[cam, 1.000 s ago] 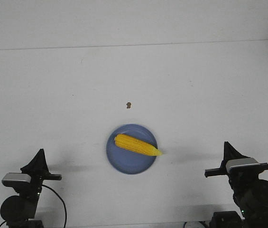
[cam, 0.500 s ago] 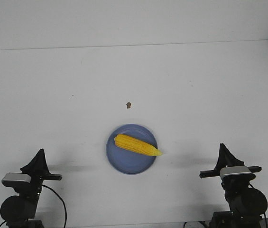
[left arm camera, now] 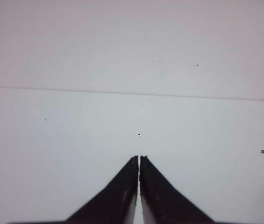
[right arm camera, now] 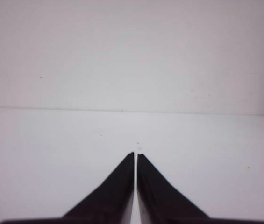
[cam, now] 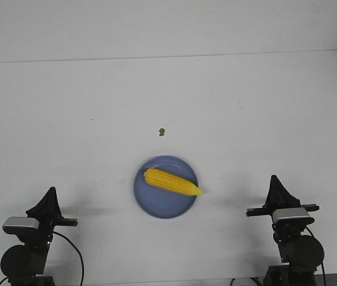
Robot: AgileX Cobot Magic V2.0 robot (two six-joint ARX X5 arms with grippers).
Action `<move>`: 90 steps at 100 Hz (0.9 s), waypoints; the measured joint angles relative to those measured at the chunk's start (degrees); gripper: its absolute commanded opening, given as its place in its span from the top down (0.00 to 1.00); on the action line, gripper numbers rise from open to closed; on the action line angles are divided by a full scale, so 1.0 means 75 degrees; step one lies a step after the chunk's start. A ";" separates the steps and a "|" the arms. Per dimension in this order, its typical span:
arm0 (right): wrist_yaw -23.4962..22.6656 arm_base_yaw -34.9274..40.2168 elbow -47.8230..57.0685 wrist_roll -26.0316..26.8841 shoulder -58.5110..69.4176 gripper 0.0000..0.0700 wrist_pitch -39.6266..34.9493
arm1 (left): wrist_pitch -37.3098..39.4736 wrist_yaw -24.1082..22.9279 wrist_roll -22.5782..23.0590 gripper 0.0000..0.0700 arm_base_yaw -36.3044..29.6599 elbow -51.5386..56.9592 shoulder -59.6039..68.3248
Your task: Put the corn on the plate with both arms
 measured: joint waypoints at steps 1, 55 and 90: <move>0.0000 0.0000 -0.0017 0.0003 0.0000 0.97 0.0023 | 0.0000 0.0000 0.0000 0.98 0.0000 0.0000 0.0000; 0.0000 0.0000 -0.0207 0.0079 0.0000 0.97 0.0213 | 0.0000 0.0000 0.0000 0.98 0.0000 0.0000 0.0000; 0.0000 0.0000 -0.0207 0.0079 0.0000 0.97 0.0213 | 0.0000 0.0000 0.0000 0.98 0.0000 0.0000 0.0000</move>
